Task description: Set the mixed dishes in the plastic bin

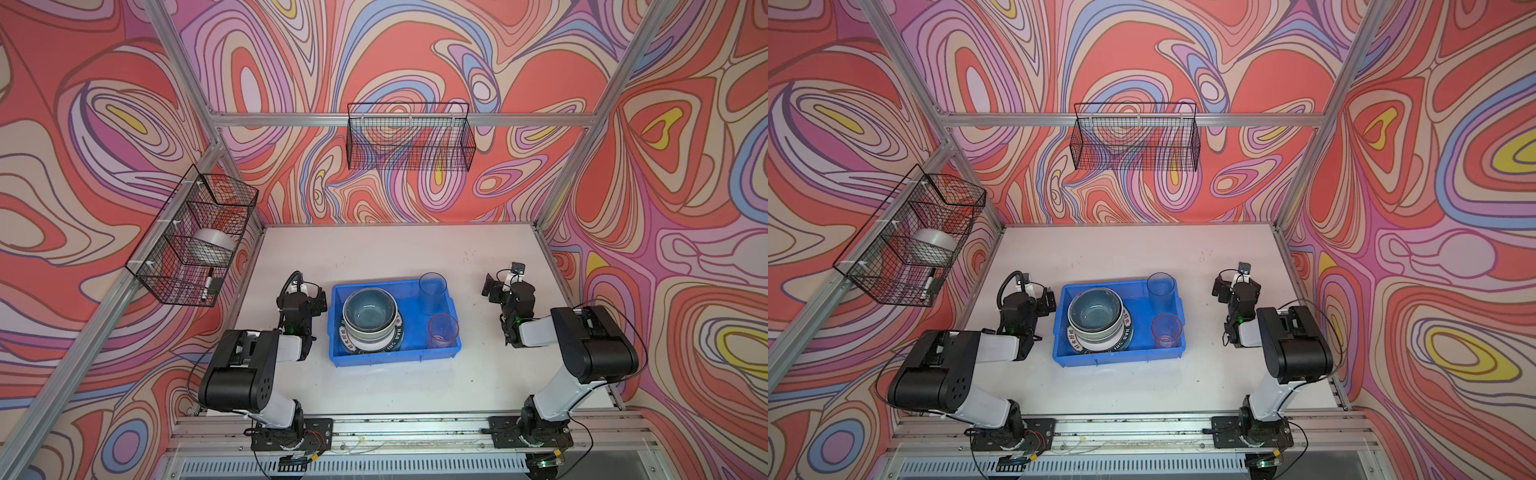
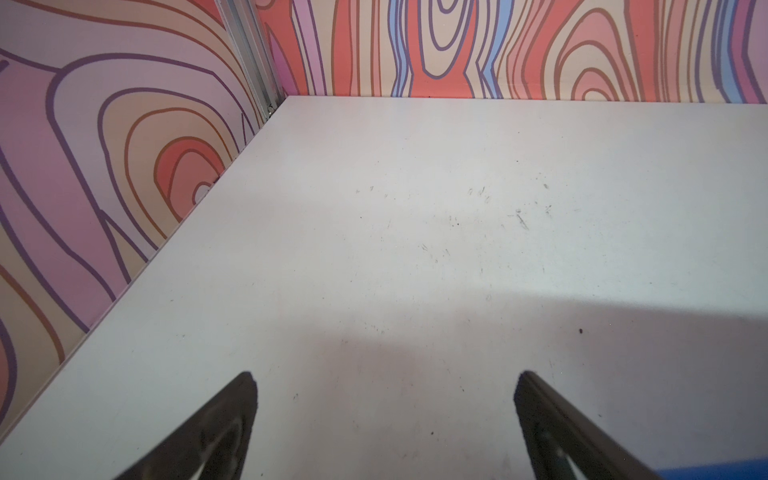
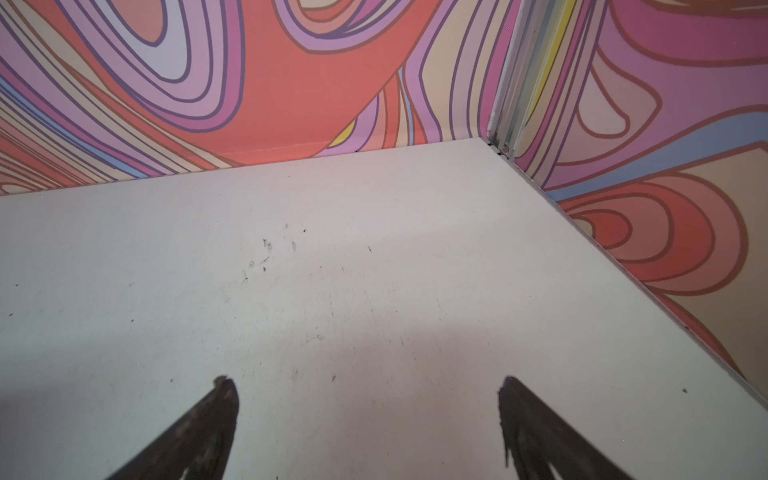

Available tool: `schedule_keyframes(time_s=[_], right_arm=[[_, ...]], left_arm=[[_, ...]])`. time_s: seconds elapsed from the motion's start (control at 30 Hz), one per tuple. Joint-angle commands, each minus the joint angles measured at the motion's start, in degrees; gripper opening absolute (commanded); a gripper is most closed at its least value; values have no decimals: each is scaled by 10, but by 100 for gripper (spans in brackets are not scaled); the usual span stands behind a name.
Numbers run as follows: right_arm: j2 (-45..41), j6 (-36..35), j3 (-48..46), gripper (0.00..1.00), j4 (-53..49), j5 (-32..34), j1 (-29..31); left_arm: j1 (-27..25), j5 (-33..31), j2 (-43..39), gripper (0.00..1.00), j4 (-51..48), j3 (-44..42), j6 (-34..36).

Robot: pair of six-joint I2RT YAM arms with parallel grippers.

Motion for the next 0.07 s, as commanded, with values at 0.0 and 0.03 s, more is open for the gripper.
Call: schedule_keyframes(time_s=[0.0, 0.03], right_arm=[[5, -6, -4, 98, 13, -3, -3], [4, -7, -5, 99, 13, -3, -3]], left_arm=[[4, 0, 2, 100, 14, 3, -1], [3, 1, 2, 100, 18, 0, 0]])
